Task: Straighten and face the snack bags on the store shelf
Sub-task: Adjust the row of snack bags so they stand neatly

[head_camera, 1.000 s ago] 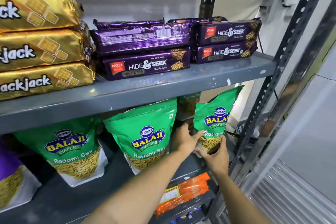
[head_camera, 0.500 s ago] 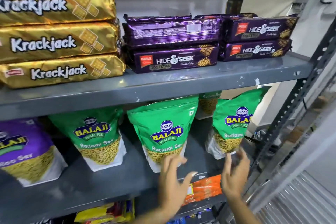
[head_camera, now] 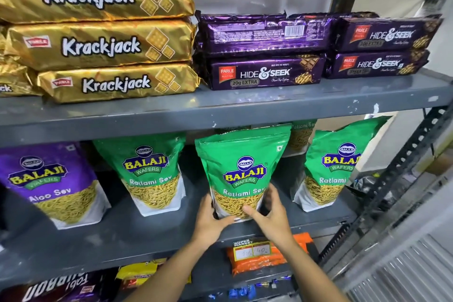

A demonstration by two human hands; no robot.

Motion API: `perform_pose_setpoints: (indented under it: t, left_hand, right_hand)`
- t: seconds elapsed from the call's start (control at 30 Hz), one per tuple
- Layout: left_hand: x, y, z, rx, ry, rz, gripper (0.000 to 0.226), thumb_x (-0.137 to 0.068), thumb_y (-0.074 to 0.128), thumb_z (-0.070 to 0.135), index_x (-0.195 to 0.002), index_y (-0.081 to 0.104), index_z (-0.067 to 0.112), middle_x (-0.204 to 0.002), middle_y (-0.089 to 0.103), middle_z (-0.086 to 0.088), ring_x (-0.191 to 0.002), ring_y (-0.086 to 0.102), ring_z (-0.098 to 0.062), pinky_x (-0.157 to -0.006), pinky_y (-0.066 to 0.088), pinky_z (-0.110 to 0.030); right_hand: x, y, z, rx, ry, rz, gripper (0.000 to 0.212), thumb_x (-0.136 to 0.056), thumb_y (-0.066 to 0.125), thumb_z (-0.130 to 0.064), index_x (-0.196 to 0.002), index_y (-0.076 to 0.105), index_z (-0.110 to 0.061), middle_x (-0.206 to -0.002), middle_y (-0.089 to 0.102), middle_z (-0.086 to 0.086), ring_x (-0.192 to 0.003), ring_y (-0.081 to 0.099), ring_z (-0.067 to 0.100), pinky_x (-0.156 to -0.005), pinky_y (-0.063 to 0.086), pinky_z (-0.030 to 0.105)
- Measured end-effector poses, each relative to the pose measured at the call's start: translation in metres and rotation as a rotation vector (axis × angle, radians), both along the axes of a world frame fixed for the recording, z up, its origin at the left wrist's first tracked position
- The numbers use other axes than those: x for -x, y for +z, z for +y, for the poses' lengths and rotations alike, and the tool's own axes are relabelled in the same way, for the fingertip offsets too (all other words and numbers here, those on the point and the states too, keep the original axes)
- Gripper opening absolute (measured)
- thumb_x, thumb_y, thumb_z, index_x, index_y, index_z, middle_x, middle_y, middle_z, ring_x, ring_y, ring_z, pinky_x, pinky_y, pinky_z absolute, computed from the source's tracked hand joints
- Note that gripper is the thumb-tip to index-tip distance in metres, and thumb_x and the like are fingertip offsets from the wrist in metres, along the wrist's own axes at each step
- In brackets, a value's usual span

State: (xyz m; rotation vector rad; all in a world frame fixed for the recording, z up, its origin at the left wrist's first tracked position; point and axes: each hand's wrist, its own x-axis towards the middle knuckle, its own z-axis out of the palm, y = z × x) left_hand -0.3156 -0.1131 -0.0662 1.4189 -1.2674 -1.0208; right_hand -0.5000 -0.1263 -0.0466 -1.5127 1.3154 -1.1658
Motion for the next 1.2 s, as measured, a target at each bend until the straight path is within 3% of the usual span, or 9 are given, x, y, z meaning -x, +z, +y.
perform_pose_setpoints:
  t: [0.27,0.4,0.53,0.63,0.77,0.87,0.97,1.1,1.2]
  left_hand:
    - [0.007,-0.014,-0.003,0.016,-0.001,-0.039,0.076,-0.063,0.087,0.019,-0.114,0.042,0.053,-0.122,0.051,0.011,-0.125,0.053,-0.015,-0.101,0.047,-0.028]
    - [0.003,-0.002,0.015,0.078,-0.020,-0.089,0.116,-0.056,0.090,0.038,-0.146,0.017,0.048,-0.149,0.039,0.013,-0.137,0.040,-0.008,-0.108,0.042,-0.028]
    - [-0.028,0.004,0.062,0.217,0.306,-0.143,0.108,-0.051,0.082,0.064,-0.140,0.021,0.058,-0.131,0.046,0.029,-0.120,0.049,-0.002,-0.092,0.045,-0.020]
    - [-0.084,0.010,0.079,0.260,0.570,-0.192,0.106,-0.049,0.082,0.064,-0.140,0.035,0.039,-0.126,0.044,0.026,-0.118,0.048,-0.010,-0.096,0.042,-0.022]
    - [-0.143,0.024,0.052,0.025,0.504,-0.209,0.139,-0.038,0.094,0.050,-0.150,0.022,0.013,-0.155,0.029,-0.008,-0.145,0.027,-0.025,-0.118,0.026,-0.040]
    - [-0.162,0.036,0.017,0.070,0.302,-0.057,0.137,-0.031,0.097,0.025,-0.144,0.021,0.008,-0.146,0.041,-0.013,-0.137,0.042,-0.029,-0.114,0.038,-0.048]
    - [-0.175,0.037,-0.006,0.016,0.254,-0.008,0.120,-0.036,0.096,0.006,-0.135,0.027,0.016,-0.132,0.055,-0.007,-0.125,0.056,-0.029,-0.101,0.049,-0.038]
    - [-0.183,0.035,-0.001,-0.043,0.258,-0.111,0.100,-0.038,0.097,0.026,-0.118,0.036,0.027,-0.115,0.064,0.005,-0.111,0.063,-0.022,-0.081,0.047,-0.022]
    - [-0.187,0.037,0.016,-0.063,0.239,-0.131,0.091,-0.038,0.092,0.042,-0.110,0.037,0.036,-0.114,0.065,0.008,-0.107,0.064,-0.017,-0.082,0.052,-0.027]
  right_hand:
    - [0.008,0.004,0.005,-0.011,0.000,0.021,0.073,-0.062,0.081,-0.052,-0.120,0.037,-0.061,-0.120,0.058,-0.035,-0.114,0.055,-0.011,-0.087,0.047,0.008]
    - [0.005,0.002,0.019,0.020,-0.099,-0.026,0.094,-0.064,0.078,-0.055,-0.142,0.026,-0.043,-0.140,0.042,-0.030,-0.130,0.040,-0.011,-0.105,0.037,0.016]
    - [-0.009,-0.014,0.062,0.226,-0.365,-0.051,0.033,-0.081,0.059,-0.054,-0.112,0.051,-0.053,-0.105,0.062,-0.025,-0.098,0.062,0.006,-0.083,0.052,0.025]
    - [-0.046,-0.020,0.075,0.289,-0.129,0.112,0.021,-0.087,0.055,-0.042,-0.107,0.058,-0.043,-0.089,0.068,-0.023,-0.082,0.067,0.004,-0.074,0.056,0.037]
    - [-0.126,0.018,0.051,0.233,0.248,0.301,0.051,-0.088,0.051,-0.052,-0.136,0.042,-0.037,-0.136,0.053,-0.016,-0.127,0.050,0.000,-0.106,0.044,0.030]
    - [-0.178,0.065,0.011,0.071,0.180,0.085,0.075,-0.090,0.055,-0.045,-0.150,0.025,-0.014,-0.153,0.028,-0.007,-0.143,0.024,0.006,-0.116,0.018,0.021]
    - [-0.202,0.114,-0.026,-0.133,-0.015,-0.283,0.051,-0.097,0.049,-0.028,-0.139,0.043,0.000,-0.146,0.047,0.017,-0.130,0.044,0.019,-0.104,0.028,0.018]
    - [-0.217,0.142,-0.041,-0.100,-0.139,-0.473,0.024,-0.094,0.050,-0.004,-0.117,0.055,-0.001,-0.123,0.062,0.020,-0.106,0.055,0.022,-0.097,0.042,0.035]
    - [-0.219,0.146,-0.030,-0.014,-0.185,-0.487,0.013,-0.091,0.055,0.000,-0.087,0.057,-0.013,-0.091,0.066,0.006,-0.085,0.059,0.012,-0.074,0.045,0.012]
